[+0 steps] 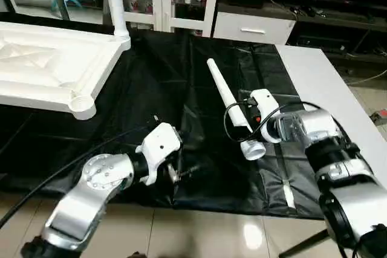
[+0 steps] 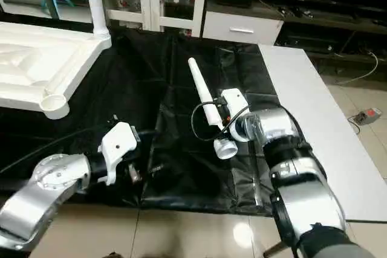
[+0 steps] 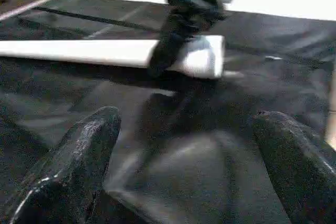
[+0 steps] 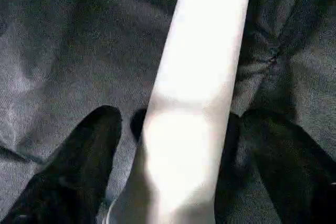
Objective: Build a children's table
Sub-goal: Pick table leg
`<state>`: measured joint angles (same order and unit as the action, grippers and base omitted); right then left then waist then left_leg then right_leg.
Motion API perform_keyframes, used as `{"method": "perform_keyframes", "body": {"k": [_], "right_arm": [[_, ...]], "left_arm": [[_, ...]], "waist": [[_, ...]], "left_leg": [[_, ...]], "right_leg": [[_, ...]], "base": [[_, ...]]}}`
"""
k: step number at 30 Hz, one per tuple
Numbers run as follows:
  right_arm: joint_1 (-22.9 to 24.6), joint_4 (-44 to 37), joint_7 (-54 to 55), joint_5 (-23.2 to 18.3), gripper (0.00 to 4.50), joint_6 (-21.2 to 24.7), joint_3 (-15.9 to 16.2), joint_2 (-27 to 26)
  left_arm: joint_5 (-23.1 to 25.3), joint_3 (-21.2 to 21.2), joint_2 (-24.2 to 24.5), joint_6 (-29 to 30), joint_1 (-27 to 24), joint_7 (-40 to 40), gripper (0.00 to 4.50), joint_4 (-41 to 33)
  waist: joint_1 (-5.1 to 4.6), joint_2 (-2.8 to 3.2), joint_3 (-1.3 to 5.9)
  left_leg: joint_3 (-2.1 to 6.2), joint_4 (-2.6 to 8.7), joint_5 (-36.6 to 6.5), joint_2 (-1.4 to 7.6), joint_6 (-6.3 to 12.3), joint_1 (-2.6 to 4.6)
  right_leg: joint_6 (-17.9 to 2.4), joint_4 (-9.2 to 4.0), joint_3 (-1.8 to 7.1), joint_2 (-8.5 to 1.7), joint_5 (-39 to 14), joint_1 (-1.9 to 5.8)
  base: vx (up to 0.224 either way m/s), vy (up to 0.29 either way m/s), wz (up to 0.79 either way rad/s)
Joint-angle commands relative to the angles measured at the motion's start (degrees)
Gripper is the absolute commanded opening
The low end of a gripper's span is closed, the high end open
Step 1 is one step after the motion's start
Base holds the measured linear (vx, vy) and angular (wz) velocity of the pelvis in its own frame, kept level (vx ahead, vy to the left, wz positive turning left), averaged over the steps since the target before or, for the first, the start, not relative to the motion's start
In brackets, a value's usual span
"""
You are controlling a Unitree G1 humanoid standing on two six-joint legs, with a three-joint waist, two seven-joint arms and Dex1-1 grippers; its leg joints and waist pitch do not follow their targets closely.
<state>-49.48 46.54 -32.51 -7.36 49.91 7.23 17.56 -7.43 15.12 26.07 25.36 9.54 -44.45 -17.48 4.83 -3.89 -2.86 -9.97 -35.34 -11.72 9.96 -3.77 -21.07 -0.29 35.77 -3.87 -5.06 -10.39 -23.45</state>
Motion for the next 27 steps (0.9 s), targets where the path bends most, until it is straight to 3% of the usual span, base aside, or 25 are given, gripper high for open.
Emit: {"method": "perform_keyframes", "body": {"k": [1, 7, 13, 19, 25, 26, 27], "right_arm": [[-1.0, 1.0, -0.4, 0.7, 3.61, 0.9, -0.1, 1.1], [-1.7, 2.8, -1.8, 1.0, 3.07, 1.5, 0.4, 1.8], [-1.7, 4.2, -3.3, 1.1, 2.61, 1.7, 0.2, 1.5], [-1.4, 4.8, -3.6, 1.0, 2.13, 1.3, -0.1, 1.2], [-0.5, 2.1, -4.5, -1.7, 1.92, 1.2, -3.8, 1.7], [0.2, -0.3, -5.1, -3.3, 1.91, 1.5, -5.5, 2.0], [0.5, -1.6, -5.4, -4.3, 1.91, 1.7, -6.5, 2.2]], "left_arm": [[-1.6, 0.8, 0.4, 2.0, 0.0, -1.5, 4.5, -1.8], [-3.6, 0.8, 1.2, 5.5, 0.3, -2.8, 4.5, -3.1], [-5.9, -0.8, -0.2, 9.6, 1.0, -1.4, 4.5, -3.5], [-4.9, -0.9, -0.3, 8.4, 1.6, -0.2, 4.5, -3.3], [-5.5, -2.9, -3.2, 9.7, 3.2, 3.8, 4.5, -1.8], [-6.7, -4.4, -5.1, 10.2, 4.3, 5.4, 4.5, -1.3], [-7.3, -5.2, -6.2, 10.5, 4.9, 6.2, 4.5, -1.1]], "waist": [[0.02, 0.45, 2.94], [0.11, 0.58, 3.01], [0.15, 0.53, 3.05], [0.19, 0.47, 3.04], [0.26, 0.3, 3.16], [0.22, -0.19, 3.14], [0.44, -0.28, 3.23]], "left_leg": [[0.76, 5.21, -11.8, 3.04, -2.39, 0.55], [0.88, 5.3, -13.0, 2.99, -3.04, 0.49], [0.85, 5.23, -11.9, 2.99, -2.94, 0.32], [0.9, 5.24, -12.3, 3.0, -2.72, 0.36], [0.78, 5.12, -11.0, 3.07, -2.47, 0.41], [0.69, 5.06, -10.5, 3.02, -2.29, 0.33], [0.74, 5.03, -9.6, 2.99, -1.93, 0.22]], "right_leg": [[-11.3, -3.92, 2.94, -3.54, -14.3, 2.58], [-10.7, -3.98, 2.88, -3.38, -15.2, 2.5], [-11.4, -3.84, 2.88, -3.39, -13.7, 2.66], [-10.8, -4.04, 2.86, -3.41, -15.0, 2.64], [-11.2, -3.93, 2.9, -3.41, -13.3, 2.76], [-11.2, -3.92, 2.93, -3.35, -12.8, 2.84], [-11.3, -3.81, 2.88, -3.41, -12.1, 2.99]], "base": [[0.0, 0.0, 0.0], [0.0, 0.0, 0.0], [0.0, 0.0, 0.0], [0.0, 0.0, 0.0], [0.0, 0.0, 0.0], [0.0, 0.0, 0.0], [0.0, 0.0, 0.0]]}}
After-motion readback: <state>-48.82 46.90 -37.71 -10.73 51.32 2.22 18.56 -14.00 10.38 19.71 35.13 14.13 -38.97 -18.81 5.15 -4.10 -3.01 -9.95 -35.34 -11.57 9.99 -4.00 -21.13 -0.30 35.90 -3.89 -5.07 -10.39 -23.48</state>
